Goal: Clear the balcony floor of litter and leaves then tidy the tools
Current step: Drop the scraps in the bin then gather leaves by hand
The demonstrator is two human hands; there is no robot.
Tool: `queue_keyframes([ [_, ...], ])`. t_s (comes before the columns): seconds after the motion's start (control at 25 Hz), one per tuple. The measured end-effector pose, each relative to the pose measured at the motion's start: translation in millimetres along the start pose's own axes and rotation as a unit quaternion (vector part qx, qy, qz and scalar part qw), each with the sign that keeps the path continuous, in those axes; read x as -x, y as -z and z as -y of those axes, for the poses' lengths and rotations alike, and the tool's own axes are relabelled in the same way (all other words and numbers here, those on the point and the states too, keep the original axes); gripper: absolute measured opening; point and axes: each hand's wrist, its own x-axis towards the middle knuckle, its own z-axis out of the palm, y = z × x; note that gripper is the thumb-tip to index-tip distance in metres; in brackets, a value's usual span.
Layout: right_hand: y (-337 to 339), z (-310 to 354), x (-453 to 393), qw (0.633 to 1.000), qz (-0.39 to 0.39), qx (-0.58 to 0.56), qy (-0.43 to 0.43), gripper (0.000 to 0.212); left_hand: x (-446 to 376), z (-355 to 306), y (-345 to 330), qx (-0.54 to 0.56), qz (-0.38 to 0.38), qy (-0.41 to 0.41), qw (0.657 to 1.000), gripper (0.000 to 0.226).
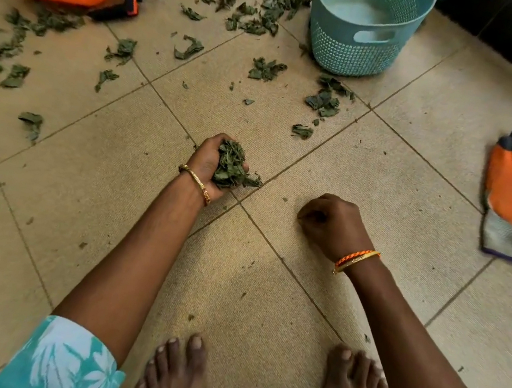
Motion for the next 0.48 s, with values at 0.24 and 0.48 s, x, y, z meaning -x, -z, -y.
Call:
queue_keyframes([
  [0.24,12.8,15.0,-20.8,0.904,-0.091,-0.379,-0.177,0.015,12.2,4.5,1.3,-0.068,0.044,0.016,0.997,0.025],
  [0.48,17.3,45.3,-67.2,0.822,-0.056,-0.54,-0.171,0.021,9.3,18.4,-14.2,-0.231,0.097,0.0,0.968,0.045],
])
